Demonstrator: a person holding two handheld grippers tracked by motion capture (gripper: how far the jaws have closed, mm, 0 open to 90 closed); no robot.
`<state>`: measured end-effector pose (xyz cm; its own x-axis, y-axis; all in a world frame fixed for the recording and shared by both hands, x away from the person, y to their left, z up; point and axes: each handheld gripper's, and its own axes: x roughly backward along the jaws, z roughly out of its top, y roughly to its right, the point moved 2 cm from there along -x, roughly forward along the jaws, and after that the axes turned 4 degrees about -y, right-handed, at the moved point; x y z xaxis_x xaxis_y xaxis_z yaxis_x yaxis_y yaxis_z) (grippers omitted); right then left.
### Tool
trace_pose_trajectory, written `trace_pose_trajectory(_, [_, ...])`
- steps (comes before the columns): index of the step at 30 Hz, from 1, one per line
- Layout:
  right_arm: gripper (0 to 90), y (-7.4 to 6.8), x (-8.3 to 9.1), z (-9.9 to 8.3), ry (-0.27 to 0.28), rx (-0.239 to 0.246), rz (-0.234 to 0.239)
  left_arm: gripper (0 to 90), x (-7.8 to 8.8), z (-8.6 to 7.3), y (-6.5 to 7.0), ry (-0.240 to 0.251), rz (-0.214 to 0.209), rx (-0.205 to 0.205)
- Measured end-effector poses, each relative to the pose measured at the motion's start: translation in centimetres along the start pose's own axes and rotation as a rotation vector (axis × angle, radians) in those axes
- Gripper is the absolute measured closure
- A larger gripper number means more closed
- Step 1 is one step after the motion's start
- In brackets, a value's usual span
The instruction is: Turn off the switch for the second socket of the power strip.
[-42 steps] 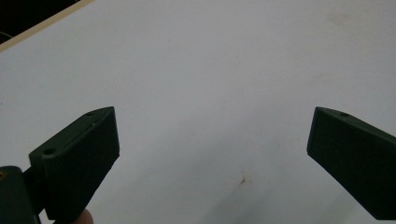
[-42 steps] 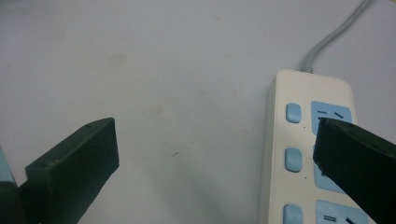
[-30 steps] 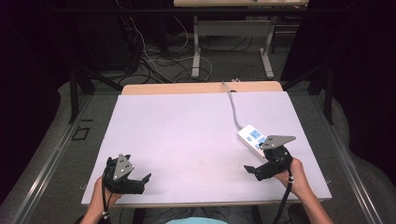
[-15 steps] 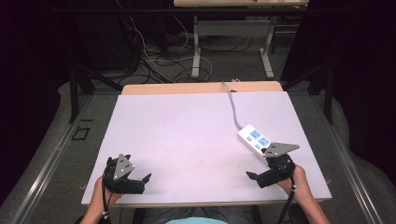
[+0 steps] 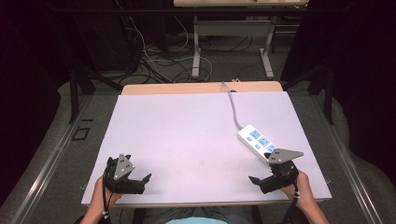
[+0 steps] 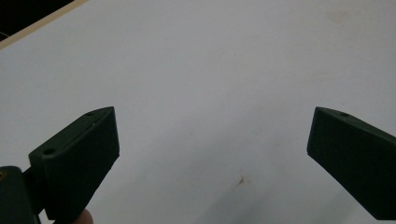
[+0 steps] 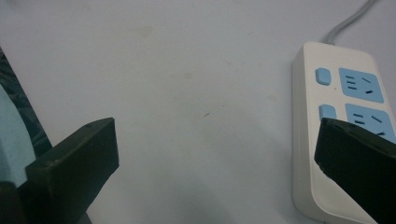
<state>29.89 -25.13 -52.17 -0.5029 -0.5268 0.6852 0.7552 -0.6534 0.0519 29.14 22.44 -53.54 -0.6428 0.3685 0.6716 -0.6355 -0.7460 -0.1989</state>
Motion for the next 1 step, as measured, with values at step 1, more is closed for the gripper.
trace_pose_trajectory(1, [0.0,0.09,0.02,0.01,0.005,0.001,-0.002,2.2,-0.01,0.00,0.02,0.000,-0.002,0.000])
